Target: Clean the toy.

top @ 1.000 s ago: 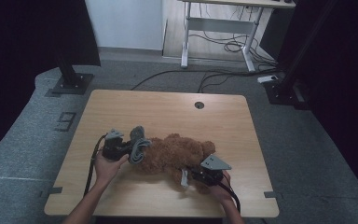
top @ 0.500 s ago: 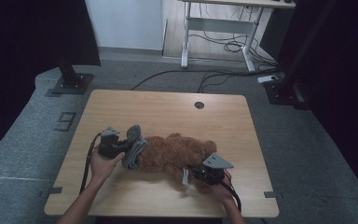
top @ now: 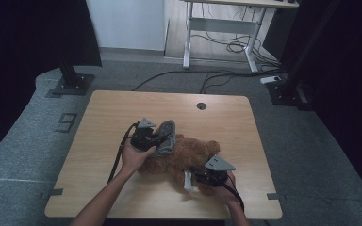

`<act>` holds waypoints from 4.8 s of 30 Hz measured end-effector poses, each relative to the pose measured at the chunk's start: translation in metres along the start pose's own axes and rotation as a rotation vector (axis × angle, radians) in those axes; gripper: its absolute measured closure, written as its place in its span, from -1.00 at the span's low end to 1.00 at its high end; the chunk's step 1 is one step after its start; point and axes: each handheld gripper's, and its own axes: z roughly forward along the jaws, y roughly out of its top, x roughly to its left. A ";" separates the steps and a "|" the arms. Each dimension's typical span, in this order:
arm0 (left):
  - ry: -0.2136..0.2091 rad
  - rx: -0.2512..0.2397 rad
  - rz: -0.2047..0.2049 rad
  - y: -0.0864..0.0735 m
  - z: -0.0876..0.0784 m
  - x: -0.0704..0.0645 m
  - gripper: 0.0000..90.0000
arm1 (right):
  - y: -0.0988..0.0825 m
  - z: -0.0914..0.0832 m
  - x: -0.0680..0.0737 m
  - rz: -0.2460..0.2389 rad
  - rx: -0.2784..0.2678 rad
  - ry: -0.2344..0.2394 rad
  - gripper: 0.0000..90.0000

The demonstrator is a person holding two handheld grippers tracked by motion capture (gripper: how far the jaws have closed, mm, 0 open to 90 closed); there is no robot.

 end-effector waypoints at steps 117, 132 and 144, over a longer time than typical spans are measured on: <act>0.084 -0.103 -0.094 -0.041 -0.052 0.041 0.69 | 0.010 0.017 0.008 0.105 -0.089 -0.099 0.28; -0.051 0.021 0.126 0.042 0.043 -0.074 0.68 | 0.011 0.016 0.008 0.086 -0.087 -0.094 0.26; -0.012 0.056 0.053 0.023 0.035 -0.037 0.68 | 0.009 0.015 0.012 0.047 -0.085 -0.099 0.25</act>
